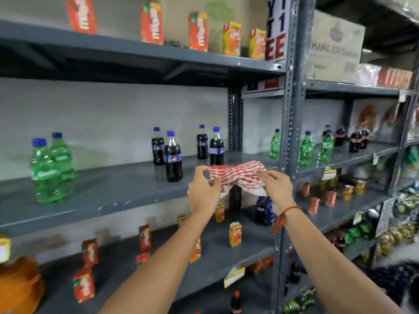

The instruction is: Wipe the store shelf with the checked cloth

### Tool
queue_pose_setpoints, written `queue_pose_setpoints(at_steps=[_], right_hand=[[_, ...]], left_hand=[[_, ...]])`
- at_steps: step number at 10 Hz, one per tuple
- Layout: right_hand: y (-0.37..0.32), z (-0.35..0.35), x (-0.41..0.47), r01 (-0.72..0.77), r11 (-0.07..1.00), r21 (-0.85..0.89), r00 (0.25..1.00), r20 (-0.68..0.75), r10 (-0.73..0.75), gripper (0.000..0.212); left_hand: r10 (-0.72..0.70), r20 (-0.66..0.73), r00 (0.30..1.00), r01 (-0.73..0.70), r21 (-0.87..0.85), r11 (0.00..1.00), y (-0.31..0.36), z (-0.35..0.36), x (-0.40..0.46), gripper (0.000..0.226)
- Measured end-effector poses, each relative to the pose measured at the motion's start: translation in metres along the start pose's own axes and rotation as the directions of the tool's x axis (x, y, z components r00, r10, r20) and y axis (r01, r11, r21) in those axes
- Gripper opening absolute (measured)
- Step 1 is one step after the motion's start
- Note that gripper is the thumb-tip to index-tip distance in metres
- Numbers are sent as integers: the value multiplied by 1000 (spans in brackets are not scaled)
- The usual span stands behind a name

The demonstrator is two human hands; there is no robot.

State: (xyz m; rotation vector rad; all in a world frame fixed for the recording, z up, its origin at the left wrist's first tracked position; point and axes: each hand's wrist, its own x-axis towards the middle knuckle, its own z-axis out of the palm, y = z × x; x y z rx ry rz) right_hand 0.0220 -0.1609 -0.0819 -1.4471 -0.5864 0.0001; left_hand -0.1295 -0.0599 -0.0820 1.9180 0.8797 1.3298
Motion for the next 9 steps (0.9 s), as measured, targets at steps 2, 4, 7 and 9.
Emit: queue_pose_setpoints(at_steps=[2,4,7,9], right_hand=[[40,-14,117,-34,987,-158,998,-49,26,47],[68,6,200,2,944,-330,1000,29,8,31],[82,16,214,252,778,-575,965,211,-156,32],[71,3,186,430,666,-610,886,141,-442,35]], left_hand=[[60,58,997,-68,156,985,15,100,68,16],[54,94,994,-82,318,945,14,156,118,22],[107,123,987,-152,456,877,8,173,129,25],[195,96,976,-217,470,856,13,150,112,29]])
